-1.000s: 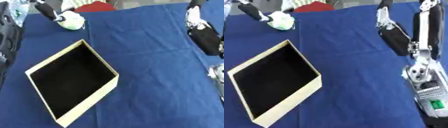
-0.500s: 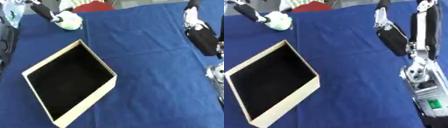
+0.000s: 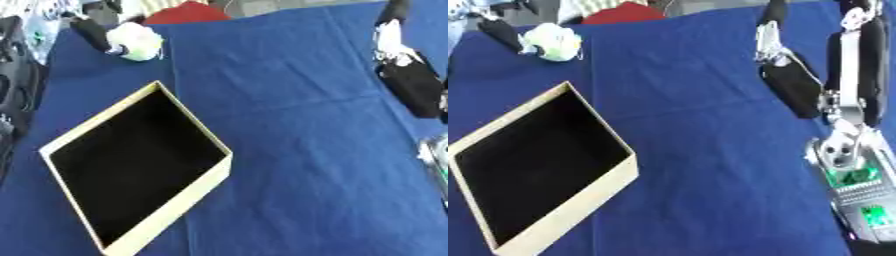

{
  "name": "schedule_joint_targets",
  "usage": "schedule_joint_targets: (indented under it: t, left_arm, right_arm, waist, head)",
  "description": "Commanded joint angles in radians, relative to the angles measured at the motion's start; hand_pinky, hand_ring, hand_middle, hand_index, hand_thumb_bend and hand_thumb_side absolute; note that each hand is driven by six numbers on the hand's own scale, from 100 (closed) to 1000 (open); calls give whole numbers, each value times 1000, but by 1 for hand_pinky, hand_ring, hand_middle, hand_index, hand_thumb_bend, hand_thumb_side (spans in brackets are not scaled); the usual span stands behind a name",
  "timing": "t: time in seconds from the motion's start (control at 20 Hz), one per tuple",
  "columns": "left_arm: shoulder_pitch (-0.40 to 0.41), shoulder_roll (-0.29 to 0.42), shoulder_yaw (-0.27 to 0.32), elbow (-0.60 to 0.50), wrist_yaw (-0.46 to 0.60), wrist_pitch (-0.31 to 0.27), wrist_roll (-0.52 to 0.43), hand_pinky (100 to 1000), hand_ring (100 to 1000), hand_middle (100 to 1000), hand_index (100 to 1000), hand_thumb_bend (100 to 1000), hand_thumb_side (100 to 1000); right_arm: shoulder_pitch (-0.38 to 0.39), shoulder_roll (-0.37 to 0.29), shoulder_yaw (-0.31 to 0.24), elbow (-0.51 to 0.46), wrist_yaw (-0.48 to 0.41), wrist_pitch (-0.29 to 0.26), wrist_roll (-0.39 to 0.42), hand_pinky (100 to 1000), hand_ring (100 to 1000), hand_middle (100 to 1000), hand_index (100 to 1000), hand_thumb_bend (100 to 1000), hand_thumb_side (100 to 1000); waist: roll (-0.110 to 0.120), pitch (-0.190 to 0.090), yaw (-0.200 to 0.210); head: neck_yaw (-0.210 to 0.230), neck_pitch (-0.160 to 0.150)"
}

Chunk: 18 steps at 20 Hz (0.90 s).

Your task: Pick up objects on the table and place them in the box.

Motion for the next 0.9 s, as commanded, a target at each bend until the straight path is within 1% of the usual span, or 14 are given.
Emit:
schedule_joint_targets:
  t: [0.05, 0.4, 0.55, 0.7, 0.8, 0.9]
  left_arm:
    - [-21, 8, 10, -11, -11, 8, -3, 773, 890, 855, 858, 414, 220]
    - [-26, -3, 13, -29, -16, 2, 22, 773, 892, 860, 862, 413, 211]
    - [-27, -9, 17, -31, -30, 6, 32, 775, 894, 863, 862, 401, 198]
    - [-29, -14, 20, -33, -34, 5, 36, 774, 892, 860, 864, 413, 215]
    - [-30, -18, 20, -32, -27, 1, 32, 769, 885, 842, 856, 399, 218]
    - [-30, -20, 17, -30, -17, -4, 26, 722, 844, 776, 817, 370, 231]
  right_arm:
    - [-11, -26, -6, -15, -8, 1, -7, 937, 760, 750, 882, 100, 539]
    - [-16, -26, -3, -15, -15, 4, -7, 937, 759, 748, 882, 100, 539]
    - [-21, -25, -2, -15, -17, 3, -6, 937, 757, 747, 882, 100, 539]
    - [-22, -24, -2, -15, -20, 4, -7, 937, 757, 746, 882, 100, 539]
    - [-19, -25, -2, -15, -23, 8, -9, 937, 756, 746, 883, 100, 540]
    - [-17, -25, -4, -15, -25, 14, -14, 938, 756, 746, 883, 100, 541]
  waist:
    - [-3, -18, -3]
    - [-8, -8, -7]
    - [-9, -3, -11]
    - [-9, 2, -14]
    - [-9, 4, -13]
    - [-10, 6, -12]
  head:
    - [7, -18]
    - [11, -23]
    - [13, -32]
    - [15, -37]
    - [15, -36]
    - [14, -33]
